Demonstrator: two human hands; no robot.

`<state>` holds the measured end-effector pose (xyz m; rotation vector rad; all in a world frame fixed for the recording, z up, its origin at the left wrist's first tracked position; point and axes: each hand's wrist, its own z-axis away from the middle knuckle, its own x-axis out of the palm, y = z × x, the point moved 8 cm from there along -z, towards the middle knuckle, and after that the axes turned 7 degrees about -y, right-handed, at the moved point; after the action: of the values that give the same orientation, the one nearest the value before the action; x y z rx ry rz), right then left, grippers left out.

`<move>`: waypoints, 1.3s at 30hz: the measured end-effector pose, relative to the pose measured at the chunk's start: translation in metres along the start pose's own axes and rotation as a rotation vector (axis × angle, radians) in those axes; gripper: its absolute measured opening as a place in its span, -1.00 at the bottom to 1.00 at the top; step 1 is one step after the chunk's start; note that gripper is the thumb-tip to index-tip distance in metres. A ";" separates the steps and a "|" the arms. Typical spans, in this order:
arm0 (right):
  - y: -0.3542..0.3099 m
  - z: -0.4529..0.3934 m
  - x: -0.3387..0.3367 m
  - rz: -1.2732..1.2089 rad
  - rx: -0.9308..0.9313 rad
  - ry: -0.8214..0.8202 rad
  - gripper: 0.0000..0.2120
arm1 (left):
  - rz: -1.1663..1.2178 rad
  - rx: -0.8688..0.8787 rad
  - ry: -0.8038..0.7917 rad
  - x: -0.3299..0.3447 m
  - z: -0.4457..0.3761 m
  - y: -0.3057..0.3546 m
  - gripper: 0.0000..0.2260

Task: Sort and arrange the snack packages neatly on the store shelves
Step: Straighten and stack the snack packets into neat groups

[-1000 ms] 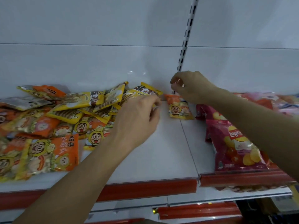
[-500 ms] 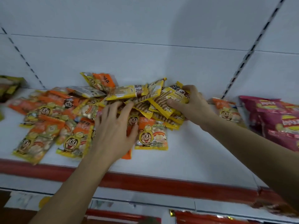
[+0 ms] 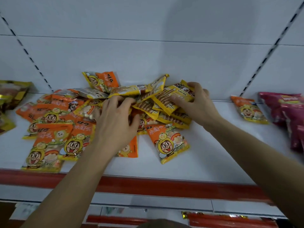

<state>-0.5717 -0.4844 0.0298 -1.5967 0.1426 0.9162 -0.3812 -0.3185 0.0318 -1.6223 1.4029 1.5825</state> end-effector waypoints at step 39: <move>0.031 0.105 -0.041 -0.457 -0.123 -0.057 -0.79 | 1.058 0.203 -0.240 0.020 0.025 0.112 -0.83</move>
<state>-0.6663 -0.4156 0.0355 -1.6214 -0.3137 0.6202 -0.4945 -0.3444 0.0421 -0.4878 2.3534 1.9402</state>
